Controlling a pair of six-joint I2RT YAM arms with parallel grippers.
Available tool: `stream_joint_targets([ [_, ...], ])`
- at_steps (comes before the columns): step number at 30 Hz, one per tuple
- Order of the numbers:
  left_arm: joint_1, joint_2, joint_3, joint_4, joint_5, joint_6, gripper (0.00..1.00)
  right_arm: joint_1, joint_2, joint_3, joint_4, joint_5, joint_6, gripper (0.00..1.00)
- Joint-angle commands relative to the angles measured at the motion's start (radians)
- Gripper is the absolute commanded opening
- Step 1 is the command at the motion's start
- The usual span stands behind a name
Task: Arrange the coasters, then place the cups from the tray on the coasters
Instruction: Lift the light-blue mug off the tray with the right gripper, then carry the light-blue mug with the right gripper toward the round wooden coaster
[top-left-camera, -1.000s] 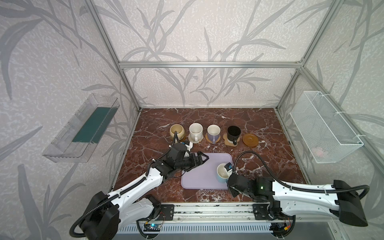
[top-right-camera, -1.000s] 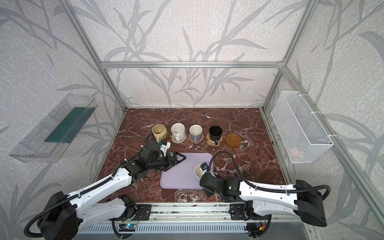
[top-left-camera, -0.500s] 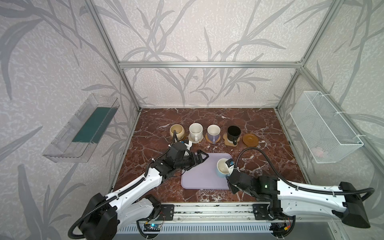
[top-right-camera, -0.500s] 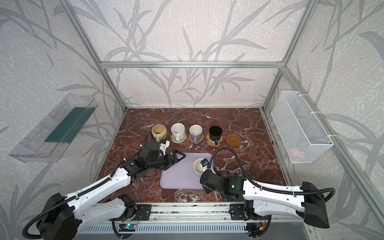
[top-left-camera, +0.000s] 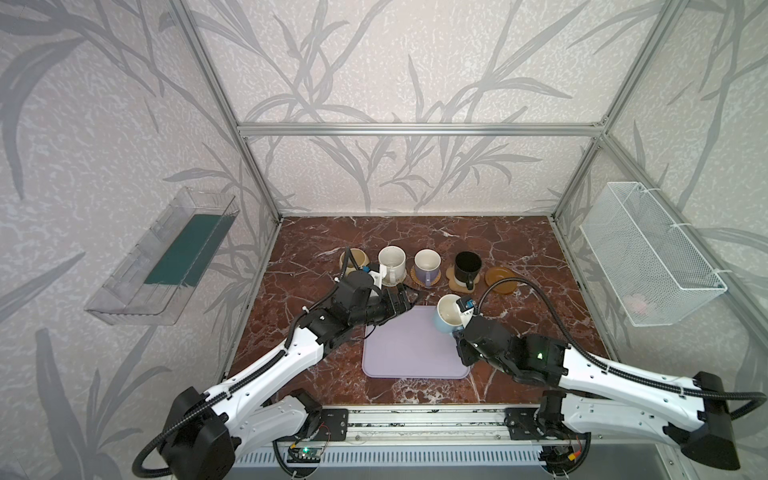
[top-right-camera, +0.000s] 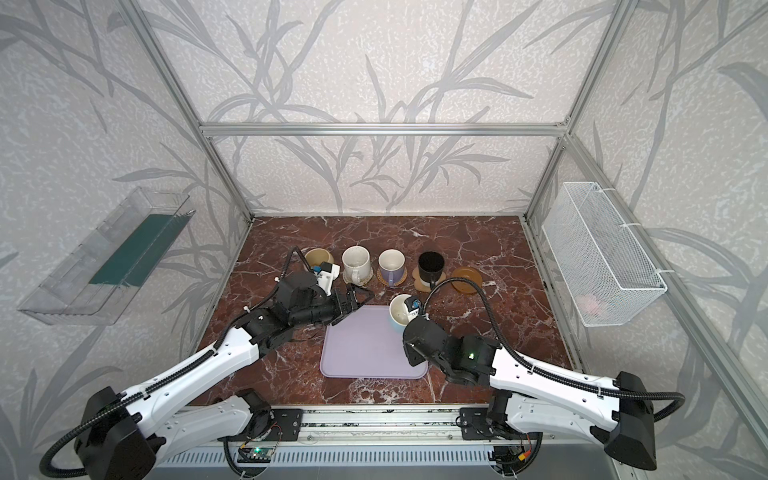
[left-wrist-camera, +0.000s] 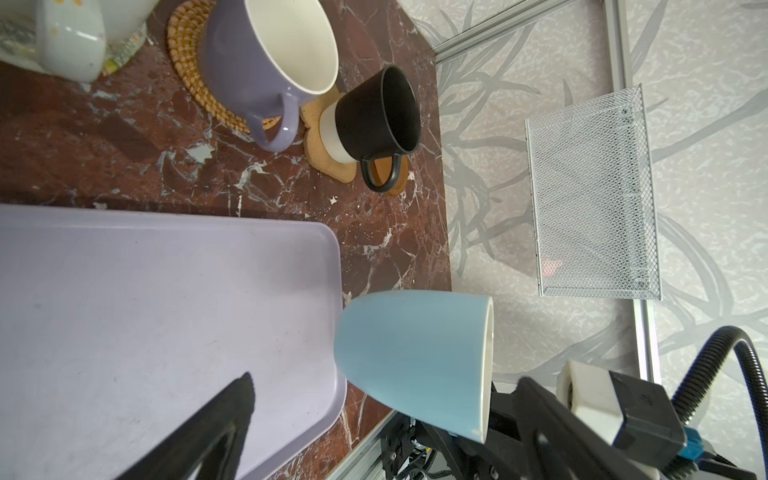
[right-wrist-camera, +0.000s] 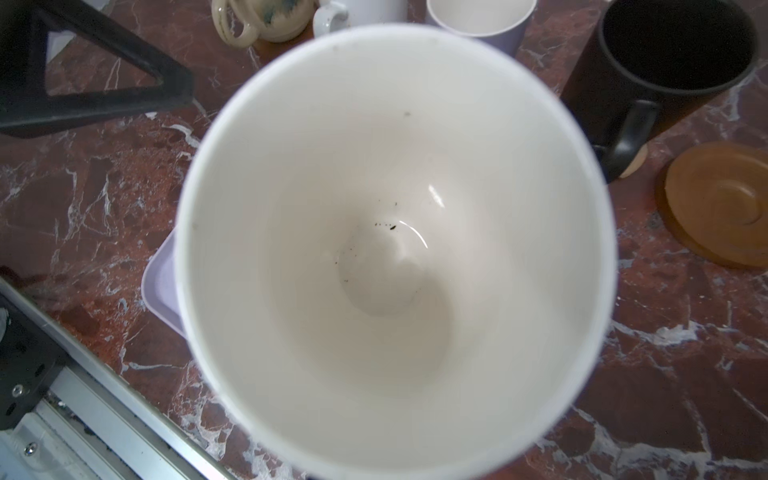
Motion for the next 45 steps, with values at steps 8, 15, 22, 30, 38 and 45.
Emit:
stream_joint_targets([
  [8, -0.007, 0.143, 0.238, -0.074, -0.003, 0.059, 0.99, -0.262, -0.012, 0.155, -0.063, -0.122, -0.13, 0.0],
  [15, -0.008, 0.283, 0.39, -0.082, 0.039, 0.106, 0.99, -0.425, 0.0, 0.21, -0.097, -0.212, -0.207, 0.0],
  [22, -0.045, 0.44, 0.554, -0.115, 0.046, 0.144, 0.99, -0.551, 0.047, 0.277, -0.115, -0.263, -0.284, 0.0],
  [30, -0.11, 0.58, 0.749, -0.187, -0.019, 0.197, 0.99, -0.692, 0.099, 0.308, -0.105, -0.317, -0.307, 0.0],
  [38, -0.165, 0.713, 0.927, -0.262, -0.077, 0.228, 0.99, -0.802, 0.171, 0.307, -0.077, -0.323, -0.318, 0.0],
  [45, -0.181, 0.79, 1.004, -0.249, -0.111, 0.22, 0.98, -0.874, 0.253, 0.311, -0.052, -0.332, -0.336, 0.0],
])
